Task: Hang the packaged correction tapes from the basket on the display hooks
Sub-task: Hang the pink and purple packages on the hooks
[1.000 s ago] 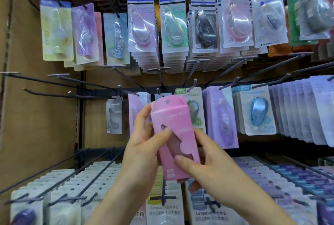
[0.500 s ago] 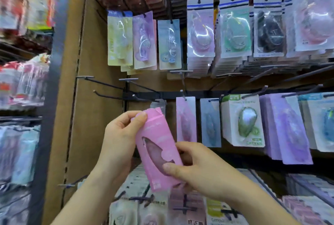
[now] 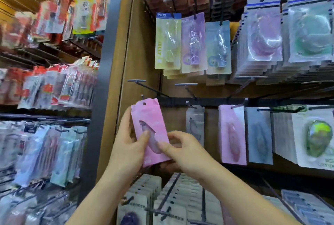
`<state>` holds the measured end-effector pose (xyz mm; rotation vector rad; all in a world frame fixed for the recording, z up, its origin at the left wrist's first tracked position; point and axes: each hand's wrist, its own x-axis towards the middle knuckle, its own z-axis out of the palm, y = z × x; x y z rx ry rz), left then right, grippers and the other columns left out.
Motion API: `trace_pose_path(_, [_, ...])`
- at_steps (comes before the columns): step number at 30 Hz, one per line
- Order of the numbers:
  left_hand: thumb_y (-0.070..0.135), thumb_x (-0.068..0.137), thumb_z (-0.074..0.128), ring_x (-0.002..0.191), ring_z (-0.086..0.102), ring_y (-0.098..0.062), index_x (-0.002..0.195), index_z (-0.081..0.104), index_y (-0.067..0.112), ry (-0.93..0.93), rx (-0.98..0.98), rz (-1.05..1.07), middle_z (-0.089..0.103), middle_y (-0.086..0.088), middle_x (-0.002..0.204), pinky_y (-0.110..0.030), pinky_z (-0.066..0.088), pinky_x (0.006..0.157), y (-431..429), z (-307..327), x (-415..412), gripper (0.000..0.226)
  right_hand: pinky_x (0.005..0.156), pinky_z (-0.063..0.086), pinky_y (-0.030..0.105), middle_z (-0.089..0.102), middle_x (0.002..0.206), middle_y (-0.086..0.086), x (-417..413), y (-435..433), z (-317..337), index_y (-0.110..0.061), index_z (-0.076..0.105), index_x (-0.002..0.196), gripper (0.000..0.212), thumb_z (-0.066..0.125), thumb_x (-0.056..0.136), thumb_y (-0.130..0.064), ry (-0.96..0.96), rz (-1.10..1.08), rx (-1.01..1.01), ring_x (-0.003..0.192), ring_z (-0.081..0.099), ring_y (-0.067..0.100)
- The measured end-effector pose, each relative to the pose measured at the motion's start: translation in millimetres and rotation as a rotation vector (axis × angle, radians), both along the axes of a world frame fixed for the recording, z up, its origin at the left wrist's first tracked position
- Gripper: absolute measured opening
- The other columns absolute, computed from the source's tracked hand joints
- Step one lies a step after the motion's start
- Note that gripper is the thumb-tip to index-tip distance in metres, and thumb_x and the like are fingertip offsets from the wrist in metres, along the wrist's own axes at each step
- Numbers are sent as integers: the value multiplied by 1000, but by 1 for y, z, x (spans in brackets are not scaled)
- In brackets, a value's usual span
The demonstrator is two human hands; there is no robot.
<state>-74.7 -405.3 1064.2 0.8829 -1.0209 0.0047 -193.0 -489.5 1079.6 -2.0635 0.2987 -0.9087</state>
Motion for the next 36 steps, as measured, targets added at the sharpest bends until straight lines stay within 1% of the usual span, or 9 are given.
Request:
trace_pose_path(5, [0, 97, 53, 104, 65, 4, 150, 30, 40, -76, 0, 37, 59, 17, 128, -19, 57, 73, 7, -3, 15, 71, 62, 55, 19, 73, 104, 5, 12, 8, -2, -20, 61, 116, 19, 61, 98, -24, -1, 42, -5, 89, 72, 14])
trace_pose_path(10, [-1, 99, 50, 123, 53, 5, 154, 18, 41, -216, 2, 161, 45, 23, 145, -27, 50, 101, 16, 3, 21, 76, 79, 61, 32, 73, 107, 5, 14, 16, 1, -22, 59, 115, 17, 58, 98, -23, -32, 124, 38, 95, 73, 17])
trace_pose_path(14, [5, 101, 48, 103, 55, 22, 153, 19, 41, -236, 45, 153, 46, 32, 131, -6, 49, 76, 20, 17, 25, 69, 71, 62, 31, 75, 100, 11, 15, 25, 9, -16, 58, 117, 23, 59, 97, -28, -31, 156, 102, 82, 74, 23])
trace_pose_path(17, [7, 100, 51, 111, 62, 2, 151, 28, 42, -215, 78, 120, 55, 17, 136, -24, 55, 88, 29, 22, 30, 66, 65, 62, 29, 76, 96, 13, 11, 33, 12, -16, 57, 116, 25, 59, 98, -33, -8, 194, 152, 73, 73, 26])
trace_pose_path(19, [5, 98, 53, 106, 67, -12, 148, 37, 38, -176, 111, 65, 65, 5, 126, -35, 57, 87, 37, 29, 30, 61, 63, 61, 28, 76, 91, 14, 7, 39, 13, -16, 56, 115, 24, 56, 99, -34, 6, 220, 162, 69, 73, 25])
trace_pose_path(22, [5, 95, 57, 85, 72, -21, 134, 52, 35, -158, 159, 60, 73, -7, 103, -33, 58, 71, 49, 42, 27, 49, 55, 58, 24, 75, 85, 19, 3, 47, 16, -12, 56, 114, 27, 51, 101, -36, 4, 243, 180, 62, 70, 22])
trace_pose_path(27, [24, 93, 65, 73, 72, -14, 115, 58, 27, -117, 205, 149, 71, -5, 96, -26, 54, 57, 49, 63, 28, 24, 52, 57, 23, 74, 81, 20, 2, 54, 15, -11, 56, 113, 29, 49, 102, -37, -23, 208, 191, 58, 68, 21])
trace_pose_path(33, [23, 100, 55, 94, 68, -25, 123, 60, 18, -83, 331, 166, 67, -8, 107, -42, 58, 82, 21, 83, 33, 24, 48, 54, 23, 72, 74, 17, 12, 50, 3, -9, 54, 112, 27, 50, 102, -34, -52, 138, 227, 51, 65, 19])
trace_pose_path(36, [18, 102, 50, 92, 68, -29, 117, 66, 13, -49, 353, 103, 69, -14, 102, -44, 57, 85, 10, 84, 35, 22, 48, 54, 23, 72, 74, 16, 16, 45, 1, -12, 55, 111, 25, 51, 102, -35, -68, 103, 250, 52, 65, 18])
